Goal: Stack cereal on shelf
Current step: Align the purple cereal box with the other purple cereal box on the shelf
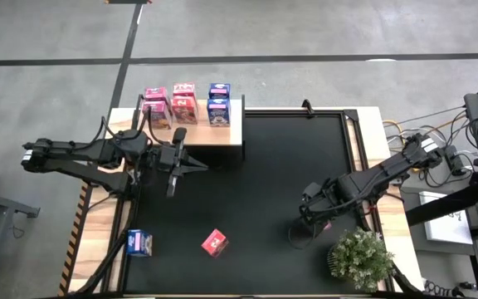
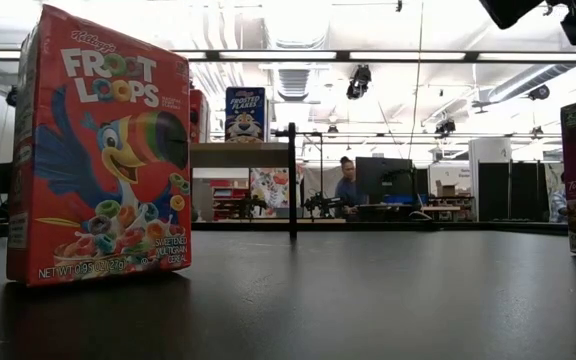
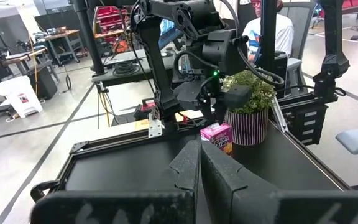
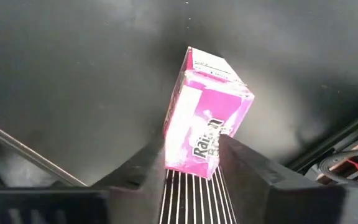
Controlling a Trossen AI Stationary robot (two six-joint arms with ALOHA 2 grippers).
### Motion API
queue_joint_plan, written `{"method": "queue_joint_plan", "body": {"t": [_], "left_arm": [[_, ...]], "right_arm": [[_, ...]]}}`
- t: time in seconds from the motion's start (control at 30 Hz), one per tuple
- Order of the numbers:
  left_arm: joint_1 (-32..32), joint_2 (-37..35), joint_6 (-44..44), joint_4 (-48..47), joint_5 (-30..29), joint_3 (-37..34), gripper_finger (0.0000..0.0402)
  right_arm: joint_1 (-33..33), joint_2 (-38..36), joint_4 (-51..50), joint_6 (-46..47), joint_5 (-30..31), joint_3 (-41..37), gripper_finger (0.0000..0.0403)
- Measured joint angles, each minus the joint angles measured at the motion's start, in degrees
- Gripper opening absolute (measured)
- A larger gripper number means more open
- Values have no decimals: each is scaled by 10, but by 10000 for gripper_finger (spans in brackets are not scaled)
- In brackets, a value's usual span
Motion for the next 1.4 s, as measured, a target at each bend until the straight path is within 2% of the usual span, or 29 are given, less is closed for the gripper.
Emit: {"method": "queue_joint_plan", "body": {"t": [0.3,0.4,0.53,0.7,1.07,1.4], "left_arm": [[0,0,0,0,0,0,0],[0,0,1,0,0,0,0],[0,0,2,0,0,0,0],[0,0,2,0,0,0,0],[0,0,2,0,0,0,0],[0,0,2,0,0,0,0]], "right_arm": [[0,0,2,27,-11,-26,277],[3,0,10,28,-14,-38,303],[4,0,37,27,-12,-63,318],[4,0,77,25,-12,-89,304],[3,0,80,25,-13,-94,209],[3,0,81,13,-10,-82,181]]}}
